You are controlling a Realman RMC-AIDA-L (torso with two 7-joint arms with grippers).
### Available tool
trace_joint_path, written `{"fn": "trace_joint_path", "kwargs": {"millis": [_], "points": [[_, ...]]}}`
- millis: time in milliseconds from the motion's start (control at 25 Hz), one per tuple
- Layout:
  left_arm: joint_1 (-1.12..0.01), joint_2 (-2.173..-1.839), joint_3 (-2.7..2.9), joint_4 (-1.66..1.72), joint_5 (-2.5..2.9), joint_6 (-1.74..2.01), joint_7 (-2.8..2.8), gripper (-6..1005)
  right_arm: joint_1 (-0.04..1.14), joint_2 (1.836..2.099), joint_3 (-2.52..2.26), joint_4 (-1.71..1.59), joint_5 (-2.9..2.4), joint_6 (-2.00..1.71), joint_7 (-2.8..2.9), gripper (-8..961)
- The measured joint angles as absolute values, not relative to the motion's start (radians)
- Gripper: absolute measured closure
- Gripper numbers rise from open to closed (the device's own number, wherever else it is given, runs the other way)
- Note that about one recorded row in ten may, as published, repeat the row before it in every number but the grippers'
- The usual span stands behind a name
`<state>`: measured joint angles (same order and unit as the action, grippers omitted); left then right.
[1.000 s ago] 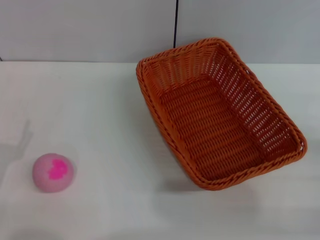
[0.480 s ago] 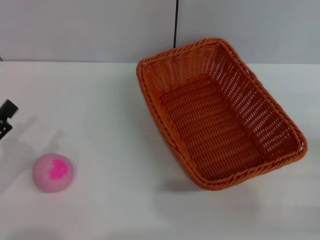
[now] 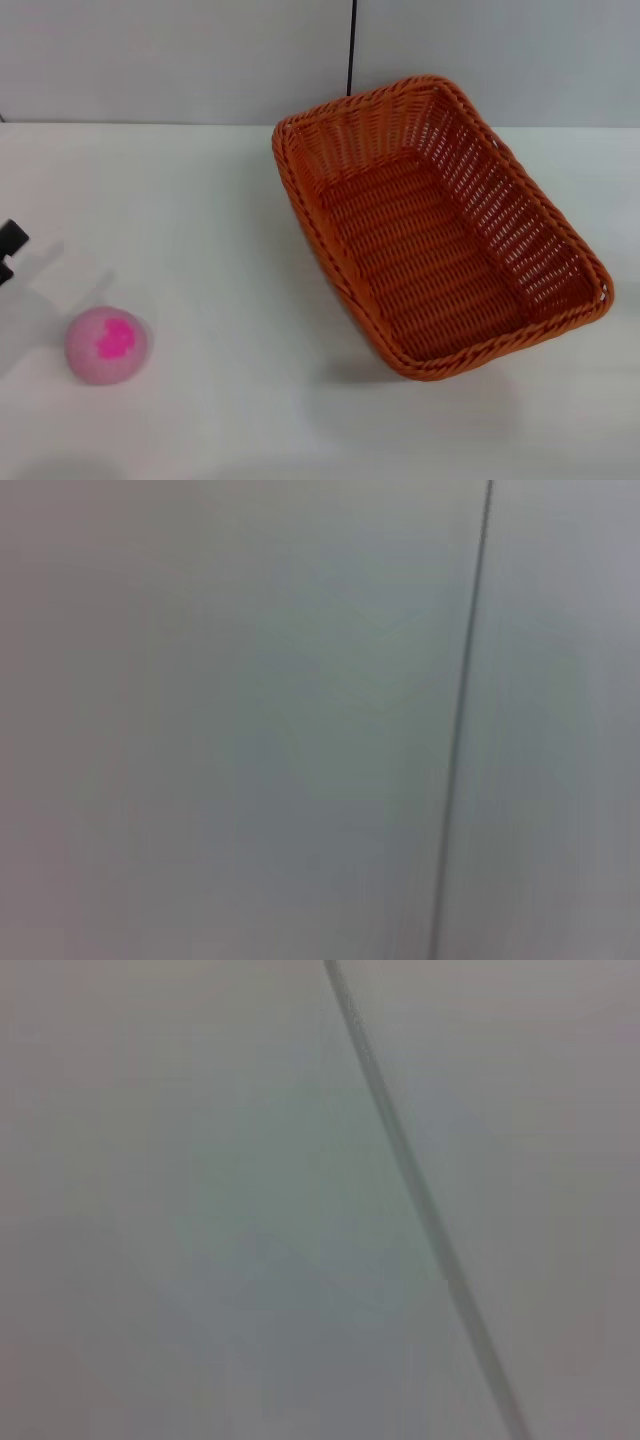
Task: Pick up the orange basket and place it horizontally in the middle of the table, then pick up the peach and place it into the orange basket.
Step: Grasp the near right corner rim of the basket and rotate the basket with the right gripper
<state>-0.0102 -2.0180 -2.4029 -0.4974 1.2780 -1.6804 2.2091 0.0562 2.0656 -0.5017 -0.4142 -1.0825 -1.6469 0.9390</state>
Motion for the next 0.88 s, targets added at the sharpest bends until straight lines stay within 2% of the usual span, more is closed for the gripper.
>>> {"fn": "trace_joint_path", "kwargs": {"millis": [40, 160, 200, 240, 320, 360, 400, 440, 480, 600, 760, 880], "points": [[-0.01, -2.018, -2.403, -0.497, 1.278, -1.68, 2.209, 161, 0.056, 2.066, -0.502, -0.414, -1.083, -1.647, 0.939, 223], [-0.009, -2.047, -2.466, -0.498, 1.283, -1.676, 2.232, 161, 0.043, 2.05, -0.473, -0.647, -1.267, -1.63, 1.232, 223], [-0.009, -2.052, -2.481, -0.497, 1.283, -1.673, 2.235, 161, 0.06, 2.034, -0.438, -0.795, -1.403, -1.632, 1.442, 223], [-0.01, -2.057, -2.494, -0.493, 1.283, -1.67, 2.236, 161, 0.06, 2.034, -0.438, -0.795, -1.403, -1.632, 1.442, 223], [-0.014, -2.059, -2.512, -0.476, 1.284, -1.664, 2.238, 161, 0.096, 2.012, -0.414, -0.92, -1.535, -1.639, 1.631, 224], [-0.015, -2.059, -2.517, -0.467, 1.283, -1.663, 2.24, 161, 0.117, 1.999, -0.409, -0.974, -1.598, -1.643, 1.72, 224], [-0.017, -2.059, -2.52, -0.457, 1.282, -1.662, 2.247, 161, 0.171, 1.969, -0.405, -1.05, -1.726, -1.653, 1.878, 224], [-0.017, -2.059, -2.521, -0.446, 1.279, -1.662, 2.263, 161, 0.171, 1.969, -0.405, -1.05, -1.726, -1.653, 1.878, 224], [-0.018, -2.06, -2.521, -0.438, 1.278, -1.662, 2.274, 161, 0.198, 1.954, -0.406, -1.071, -1.784, -1.66, 1.946, 224], [-0.022, -2.067, -2.541, -0.384, 1.26, -1.667, 2.352, 161, 0.323, 1.89, -0.409, -1.07, -1.996, -1.704, 2.102, 223], [-0.034, -2.068, -2.597, -0.315, 1.245, -1.67, 2.408, 161, 0.494, 1.826, -0.426, -1.001, -2.269, -1.735, 2.172, 223], [-0.044, -2.069, -2.66, -0.244, 1.234, -1.68, 2.467, 161, 0.588, 1.803, -0.459, -0.955, -2.399, -1.747, 2.204, 223]]}}
